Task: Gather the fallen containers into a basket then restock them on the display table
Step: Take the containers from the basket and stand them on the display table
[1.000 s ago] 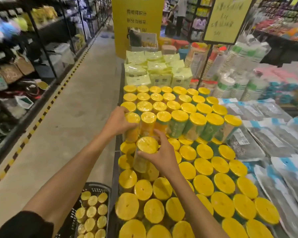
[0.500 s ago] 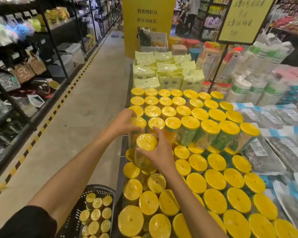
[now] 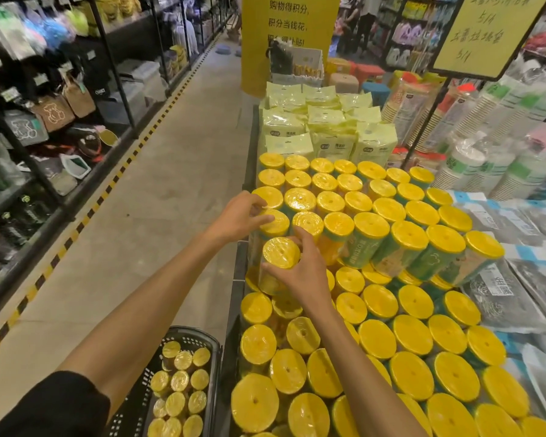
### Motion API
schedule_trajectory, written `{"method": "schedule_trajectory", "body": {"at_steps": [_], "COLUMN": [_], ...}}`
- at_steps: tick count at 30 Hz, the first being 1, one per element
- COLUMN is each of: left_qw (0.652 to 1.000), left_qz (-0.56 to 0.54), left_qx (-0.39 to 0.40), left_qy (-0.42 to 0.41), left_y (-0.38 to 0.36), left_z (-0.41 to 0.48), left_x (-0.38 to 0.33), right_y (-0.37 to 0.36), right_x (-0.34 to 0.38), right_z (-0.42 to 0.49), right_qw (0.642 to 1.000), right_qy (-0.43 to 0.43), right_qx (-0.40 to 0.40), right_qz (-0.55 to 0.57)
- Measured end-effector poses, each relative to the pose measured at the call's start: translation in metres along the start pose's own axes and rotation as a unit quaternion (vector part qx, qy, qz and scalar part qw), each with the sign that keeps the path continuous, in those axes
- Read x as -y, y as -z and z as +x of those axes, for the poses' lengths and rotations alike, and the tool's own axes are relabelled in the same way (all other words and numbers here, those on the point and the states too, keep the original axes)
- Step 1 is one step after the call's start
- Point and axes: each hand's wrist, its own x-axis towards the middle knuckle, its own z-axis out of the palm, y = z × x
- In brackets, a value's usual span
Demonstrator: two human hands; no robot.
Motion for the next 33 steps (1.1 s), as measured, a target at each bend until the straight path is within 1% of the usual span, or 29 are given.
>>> {"method": "schedule_trajectory", "body": {"at_steps": [3,9,12,16,20,25,29,33], "left_qw": [0.999,0.999,1.0,0.994,0.984,0.964,0.948,0.932], "left_qz": [-0.024,-0.032,0.013,0.104,0.177,0.262,0.306,0.342], "left_qx": [-0.02,-0.019,-0.021,-0.006,0.023,0.057,0.087,0.118], "left_qy": [0.01,0.014,-0.001,-0.02,-0.008,0.0,-0.007,-0.011], "left_y": [0.004,0.009,0.014,0.027,0.04,0.052,0.059,0.066], "left_z": [-0.005,-0.022,-0.036,-0.061,-0.086,-0.118,-0.145,-0.169], "left_x": [0.006,0.016,0.019,0.026,0.032,0.029,0.027,0.025], "right_y": [-0.007,-0.018,-0.025,-0.025,-0.023,-0.012,0.001,0.015], "right_x": [-0.001,0.002,0.002,0.0,0.005,0.018,0.026,0.036], "right_z": [0.003,0.006,0.005,0.002,0.005,0.008,0.005,-0.008], "right_qw": [1.0,0.999,0.998,0.997,0.996,0.988,0.973,0.946], "right_qy": [-0.003,0.001,0.003,-0.004,-0.029,-0.047,-0.045,-0.051], "right_qx": [-0.011,-0.05,-0.056,-0.066,-0.039,0.02,0.041,0.08], "right_qz": [0.001,-0.005,-0.022,-0.04,-0.077,-0.142,-0.222,-0.311]}}
